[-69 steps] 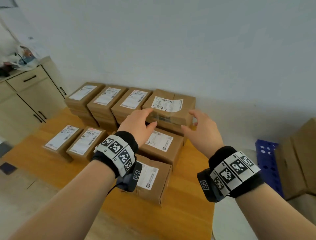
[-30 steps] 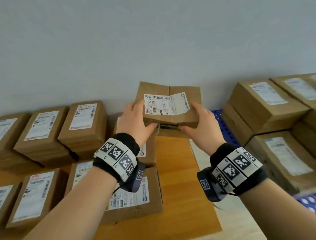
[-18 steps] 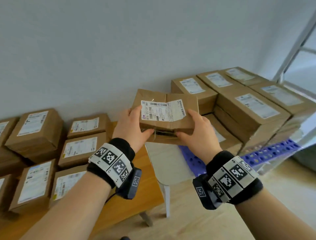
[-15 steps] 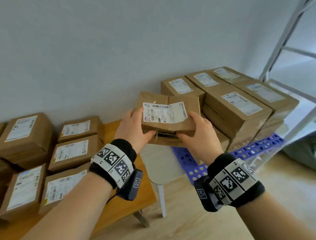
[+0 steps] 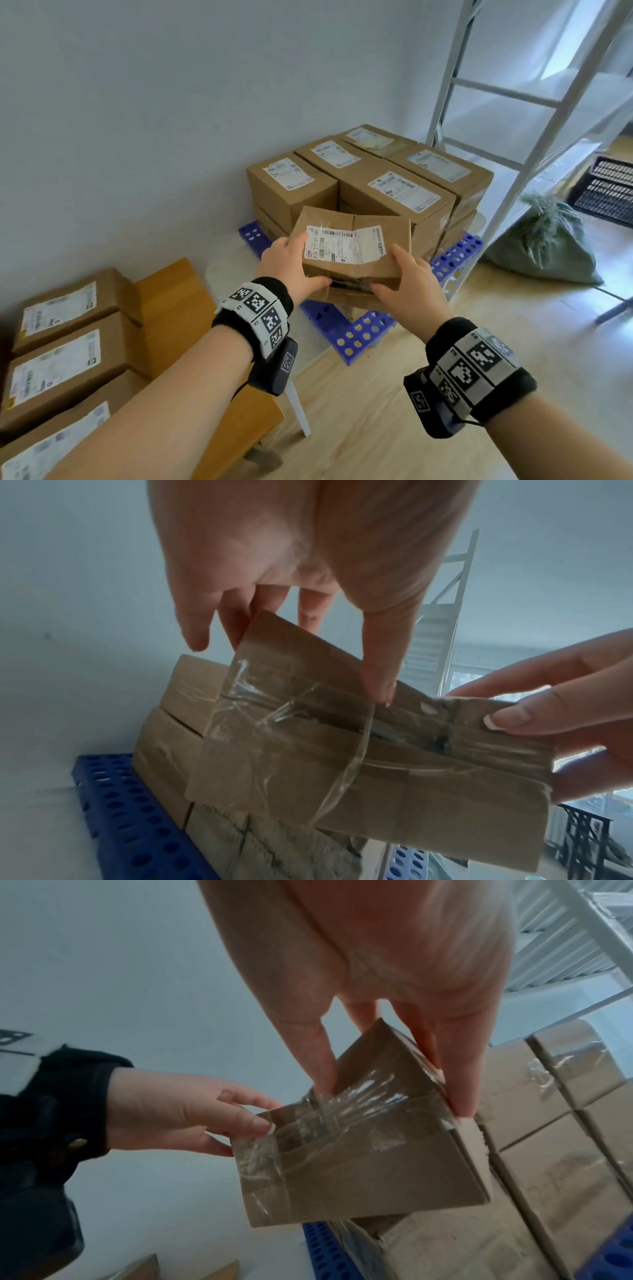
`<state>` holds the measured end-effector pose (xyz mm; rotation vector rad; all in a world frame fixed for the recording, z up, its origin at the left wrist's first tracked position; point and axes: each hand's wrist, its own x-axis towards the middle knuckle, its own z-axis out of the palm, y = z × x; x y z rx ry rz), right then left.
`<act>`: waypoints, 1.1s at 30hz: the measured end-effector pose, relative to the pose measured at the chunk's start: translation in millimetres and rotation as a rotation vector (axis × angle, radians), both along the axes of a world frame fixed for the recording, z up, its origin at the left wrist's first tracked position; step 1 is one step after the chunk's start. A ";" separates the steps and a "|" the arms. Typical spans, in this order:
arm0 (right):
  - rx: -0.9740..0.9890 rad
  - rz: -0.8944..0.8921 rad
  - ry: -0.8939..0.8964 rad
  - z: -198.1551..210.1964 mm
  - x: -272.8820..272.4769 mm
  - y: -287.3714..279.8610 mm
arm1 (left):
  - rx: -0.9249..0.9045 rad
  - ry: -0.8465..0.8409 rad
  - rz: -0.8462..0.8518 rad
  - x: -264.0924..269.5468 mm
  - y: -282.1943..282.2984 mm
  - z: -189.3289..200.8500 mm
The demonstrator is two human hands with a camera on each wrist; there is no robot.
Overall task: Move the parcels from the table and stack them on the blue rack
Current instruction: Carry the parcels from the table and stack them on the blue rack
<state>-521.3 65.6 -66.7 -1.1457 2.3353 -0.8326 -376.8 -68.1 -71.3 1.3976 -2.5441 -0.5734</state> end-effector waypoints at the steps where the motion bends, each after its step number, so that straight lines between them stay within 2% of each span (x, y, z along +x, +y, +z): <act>1: 0.005 -0.008 0.001 -1.7 -0.2 -0.1 | 0.011 0.002 -0.003 -3.8 -2.8 -1.8; 9: 0.070 -0.032 -0.005 -12.5 5.0 -7.0 | 0.088 -0.011 -0.043 -21.1 -27.3 -12.0; 17: 0.116 -0.019 0.008 -13.3 12.1 -14.6 | 0.041 -0.072 -0.057 -27.3 -39.7 -14.9; 24: 0.120 -0.005 0.041 -12.3 12.8 -20.6 | -0.017 -0.038 -0.016 -23.3 -33.7 -21.1; 28: 0.070 -0.045 0.022 -11.2 2.7 -23.4 | -0.020 -0.045 0.024 -20.6 -23.4 -20.8; 33: 0.040 -0.026 0.035 -6.5 -33.1 -30.4 | 0.078 -0.019 0.088 -27.7 -5.8 -20.2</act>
